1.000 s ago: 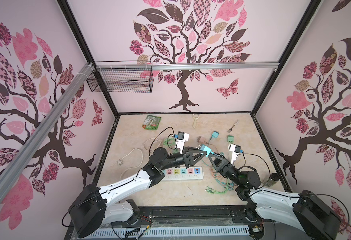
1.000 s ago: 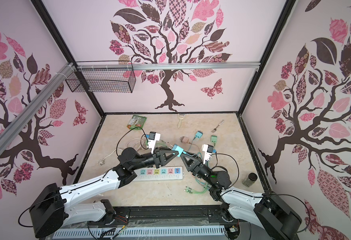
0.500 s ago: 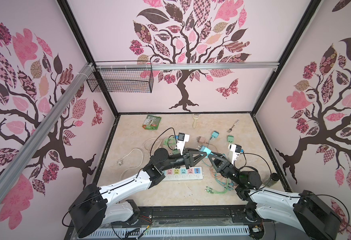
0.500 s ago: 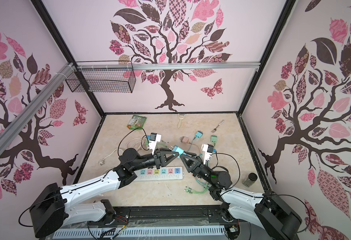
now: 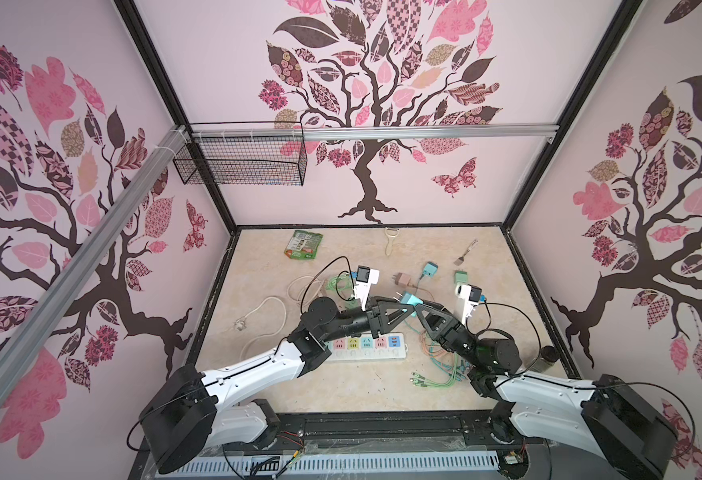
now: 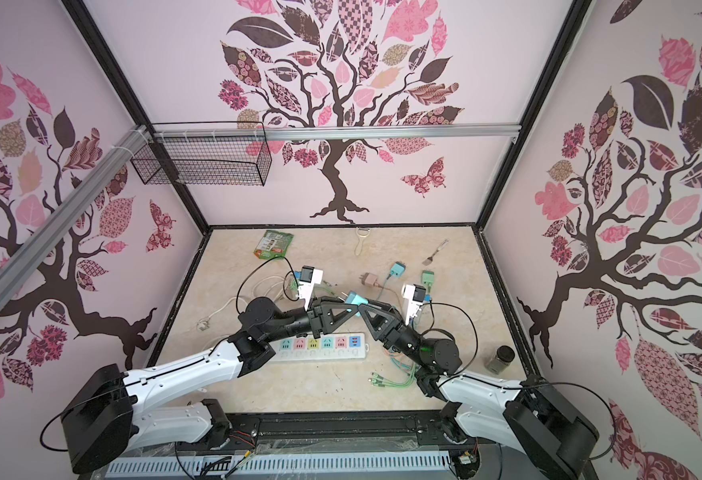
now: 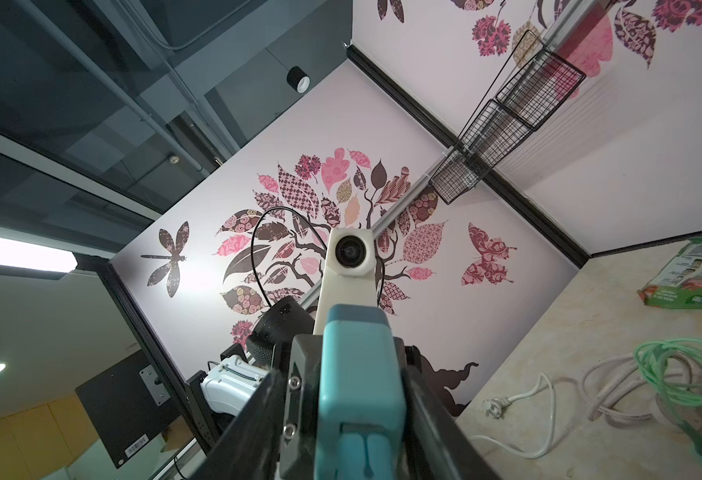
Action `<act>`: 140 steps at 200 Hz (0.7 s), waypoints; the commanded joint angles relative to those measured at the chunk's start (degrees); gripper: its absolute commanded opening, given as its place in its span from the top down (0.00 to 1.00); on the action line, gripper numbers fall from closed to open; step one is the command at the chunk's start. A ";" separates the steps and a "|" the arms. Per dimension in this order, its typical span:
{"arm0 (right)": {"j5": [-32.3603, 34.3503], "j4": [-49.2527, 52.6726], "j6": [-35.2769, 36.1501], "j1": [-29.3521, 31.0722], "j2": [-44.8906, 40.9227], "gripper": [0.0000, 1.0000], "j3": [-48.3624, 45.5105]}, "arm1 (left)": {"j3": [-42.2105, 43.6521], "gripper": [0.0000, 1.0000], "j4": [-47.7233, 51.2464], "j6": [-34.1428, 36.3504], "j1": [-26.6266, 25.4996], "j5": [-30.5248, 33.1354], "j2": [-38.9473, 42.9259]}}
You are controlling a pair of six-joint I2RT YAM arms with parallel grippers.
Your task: Insert the plug
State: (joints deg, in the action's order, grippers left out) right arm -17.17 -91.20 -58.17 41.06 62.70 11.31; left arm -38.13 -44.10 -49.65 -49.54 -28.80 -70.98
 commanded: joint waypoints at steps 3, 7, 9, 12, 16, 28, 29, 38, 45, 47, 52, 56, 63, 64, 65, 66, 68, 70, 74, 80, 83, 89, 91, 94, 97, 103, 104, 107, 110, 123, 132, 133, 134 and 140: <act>-1.11 -5.47 -0.72 0.05 0.66 0.57 2.80 | 1.30 1.00 -0.95 0.60 -0.36 -1.23 0.32; -1.11 -5.55 -0.72 0.03 0.67 0.58 2.87 | 1.37 1.00 -0.94 0.63 -0.32 -1.28 0.32; -1.11 -5.56 -0.78 0.04 0.67 0.58 2.89 | 1.39 1.00 -1.02 0.68 -0.37 -1.31 0.32; -1.11 -5.59 -0.76 0.06 0.62 0.59 2.92 | 1.46 1.00 -1.01 0.69 -0.26 -1.33 0.33; -1.11 -5.52 -0.81 0.06 0.59 0.59 2.91 | 1.61 1.00 -1.12 0.76 -0.30 -1.27 0.32; -1.20 -5.49 -0.87 0.07 0.67 0.61 2.90 | 1.73 1.00 -1.32 0.87 -0.27 -1.20 0.32; -1.20 -5.48 -0.84 0.03 0.63 0.62 2.91 | 1.74 1.00 -1.33 0.91 -0.33 -1.14 0.32; -1.23 -5.48 -0.89 0.05 0.67 0.64 2.92 | 1.70 1.00 -1.26 1.03 -0.30 -1.08 0.45; -1.21 -5.48 -0.91 0.01 0.67 0.65 2.78 | 1.65 1.00 -1.23 1.04 -0.31 -1.00 0.33; -1.20 -5.48 -0.96 0.06 0.67 0.65 2.82 | 1.59 1.00 -1.18 1.04 -0.30 -1.00 0.34; -1.20 -5.55 -0.94 0.03 0.67 0.66 2.83 | 1.61 1.00 -1.10 1.20 -0.24 -1.00 0.28; -1.20 -5.51 -0.96 0.03 0.67 0.67 2.76 | 1.50 1.00 -1.01 1.22 -0.29 -1.04 0.21; -1.20 -5.44 -0.91 0.05 0.66 0.70 2.91 | 1.45 1.00 -0.88 1.31 -0.31 -1.13 0.18; -1.24 -5.46 -0.95 0.02 0.67 0.70 2.92 | 1.47 1.00 -0.85 1.31 -0.30 -1.15 0.16; -1.27 -5.43 -0.92 0.05 0.63 0.70 2.88 | 1.47 1.00 -0.88 1.31 -0.30 -1.16 0.15; -1.28 -5.41 -0.90 0.06 0.65 0.70 2.90 | 1.48 1.00 -0.89 1.31 -0.30 -1.17 0.19; -1.33 -5.40 -0.89 0.07 0.67 0.71 2.94 | 1.48 1.00 -0.88 1.37 -0.32 -1.11 0.13; -1.30 -5.33 -0.89 0.07 0.67 0.72 2.98 | 1.50 1.00 -0.85 1.39 -0.37 -1.16 0.09; -1.37 -5.26 -0.91 0.02 0.67 0.74 2.98 | 1.41 1.00 -0.78 1.40 -0.37 -1.10 0.19; -1.51 -4.93 -0.83 0.06 0.67 0.76 3.17 | 1.40 1.00 -0.80 1.43 -0.27 -1.18 0.15; -1.55 -4.82 -0.81 0.04 0.66 0.77 3.24 | 1.39 1.00 -0.74 1.55 -0.29 -1.13 0.15; -1.63 -4.42 -0.86 0.07 0.67 0.80 3.29 | 1.35 1.00 -0.66 1.65 -0.31 -1.10 0.14; -1.64 -4.32 -0.82 0.07 0.63 0.81 3.33 | 1.31 1.00 -0.58 1.70 -0.30 -1.20 0.10; -1.72 -4.07 -0.85 0.07 0.66 0.82 3.38 | 1.30 1.00 -0.56 1.66 -0.30 -1.16 0.11; -1.73 -3.93 -0.76 0.06 0.67 0.83 3.37 | 1.31 1.00 -0.51 1.74 -0.34 -1.15 0.14; -1.81 -3.69 -0.74 0.03 0.65 0.83 3.49 | 1.22 1.00 -0.34 1.83 -0.33 -1.17 0.21; -1.81 -3.66 -0.73 0.01 0.57 0.83 3.52 | 1.22 1.00 -0.31 1.83 -0.31 -1.13 0.26; -1.82 -3.57 -0.73 0.03 0.52 0.83 3.54 | 1.18 1.00 -0.20 1.91 -0.30 -1.09 0.23; -1.82 -3.49 -0.77 0.03 0.57 0.84 3.47 | 1.18 1.00 -0.12 1.97 -0.35 -1.09 0.31; -1.82 -3.20 -0.54 0.07 0.34 0.84 3.46 | 0.87 0.98 0.64 2.35 -0.36 -1.00 0.37; -1.99 -1.37 -0.26 0.00 0.16 0.84 3.58 | 0.73 0.98 1.02 2.60 -0.30 -1.01 0.32; -1.99 -1.14 -0.27 0.04 0.15 0.84 3.61 | 0.71 0.98 1.07 2.61 -0.30 -1.00 0.36; -1.99 -0.98 -0.27 0.06 0.10 0.84 3.62 | 0.70 0.98 1.05 2.62 -0.30 -1.00 0.38; -2.14 -0.13 0.02 0.02 -0.14 0.84 3.76 | 0.69 0.98 0.95 2.73 -0.34 -0.94 0.41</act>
State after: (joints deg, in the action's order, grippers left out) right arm -17.30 -91.20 -58.52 41.04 63.05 11.99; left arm -38.00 -44.45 -48.60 -49.56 -29.19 -70.96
